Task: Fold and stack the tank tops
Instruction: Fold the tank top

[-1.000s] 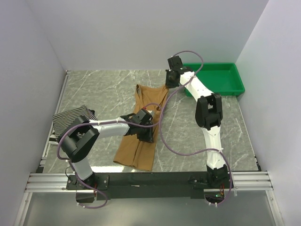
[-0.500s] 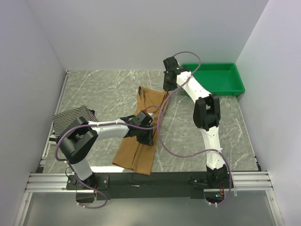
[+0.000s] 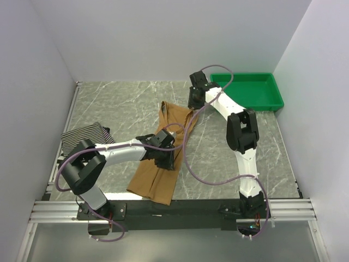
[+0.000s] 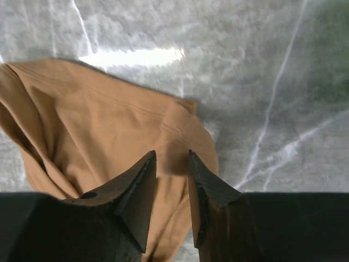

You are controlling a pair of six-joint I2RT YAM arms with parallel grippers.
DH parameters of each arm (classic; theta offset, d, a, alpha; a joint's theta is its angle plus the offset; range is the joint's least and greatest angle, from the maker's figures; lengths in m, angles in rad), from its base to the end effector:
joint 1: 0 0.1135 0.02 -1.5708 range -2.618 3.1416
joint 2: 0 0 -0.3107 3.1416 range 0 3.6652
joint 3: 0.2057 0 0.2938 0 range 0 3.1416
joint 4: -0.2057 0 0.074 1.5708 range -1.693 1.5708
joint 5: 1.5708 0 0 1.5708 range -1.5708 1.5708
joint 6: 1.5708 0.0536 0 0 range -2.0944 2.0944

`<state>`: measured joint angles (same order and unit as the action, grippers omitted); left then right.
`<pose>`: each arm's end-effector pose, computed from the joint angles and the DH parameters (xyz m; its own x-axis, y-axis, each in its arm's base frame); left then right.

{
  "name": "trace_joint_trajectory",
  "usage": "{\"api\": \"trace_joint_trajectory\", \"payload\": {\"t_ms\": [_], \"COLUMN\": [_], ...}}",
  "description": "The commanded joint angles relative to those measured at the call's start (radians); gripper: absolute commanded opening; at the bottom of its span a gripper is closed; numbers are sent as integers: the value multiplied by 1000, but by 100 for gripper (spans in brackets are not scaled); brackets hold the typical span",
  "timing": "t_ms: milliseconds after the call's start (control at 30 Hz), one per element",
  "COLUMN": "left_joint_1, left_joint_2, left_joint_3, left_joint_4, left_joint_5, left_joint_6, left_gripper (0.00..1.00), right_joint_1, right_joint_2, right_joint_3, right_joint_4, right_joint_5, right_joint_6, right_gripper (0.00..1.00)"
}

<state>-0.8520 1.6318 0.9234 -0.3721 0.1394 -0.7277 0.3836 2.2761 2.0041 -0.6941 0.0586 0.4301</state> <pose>0.2290 -0.2730 0.1700 -0.9582 0.0948 -0.2701 0.2023 0.8918 -0.4047 0.5456 0.2168 0.2257 -0.8363 0.1113 -0.5368 0.0066 0.9811 0.1932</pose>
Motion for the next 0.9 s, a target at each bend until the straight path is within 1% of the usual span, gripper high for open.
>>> {"api": "trace_joint_trajectory", "payload": {"t_ms": [0, 100, 133, 300, 400, 433, 467, 533, 600, 700, 733, 867], "left_joint_1": [1, 2, 2, 2, 2, 2, 2, 2, 2, 2, 2, 2], "left_joint_2": [-44, -53, -53, -56, -56, -55, -53, -47, -46, -43, -40, -32], "left_joint_3": [-17, -28, -29, -32, -31, -29, -28, -23, -23, -23, -23, -20], "left_joint_4": [-7, -5, -7, -5, -5, -5, -5, -8, -8, -8, -8, -7], "left_joint_5": [-9, -8, -6, -3, -1, -1, -1, 0, 2, 3, 6, 11], "left_joint_6": [-19, -21, -22, -24, -22, -22, -22, -18, -18, -16, -16, -16], "left_gripper": [33, 33, 32, 32, 32, 32, 32, 32, 32, 32, 32, 32], "right_joint_1": [8, 8, 8, 3, -3, -5, -5, -3, -8, -8, -8, -6], "right_joint_2": [-145, -225, -243, -332, -358, -360, -360, -366, -383, -394, -394, -386], "right_joint_3": [-74, -195, -253, -376, -447, -465, -472, -513, -550, -614, -640, -673], "right_joint_4": [67, 148, 194, 269, 310, 315, 312, 321, 353, 401, 415, 473], "right_joint_5": [40, 55, 56, 113, 100, 93, 92, 80, 60, 0, -17, -83], "right_joint_6": [12, 6, 2, 10, 13, 13, 10, 1, -1, -2, -2, 7], "right_gripper": [37, 37, 38, 41, 41, 38, 33, 19, 17, 17, 19, 19]}}
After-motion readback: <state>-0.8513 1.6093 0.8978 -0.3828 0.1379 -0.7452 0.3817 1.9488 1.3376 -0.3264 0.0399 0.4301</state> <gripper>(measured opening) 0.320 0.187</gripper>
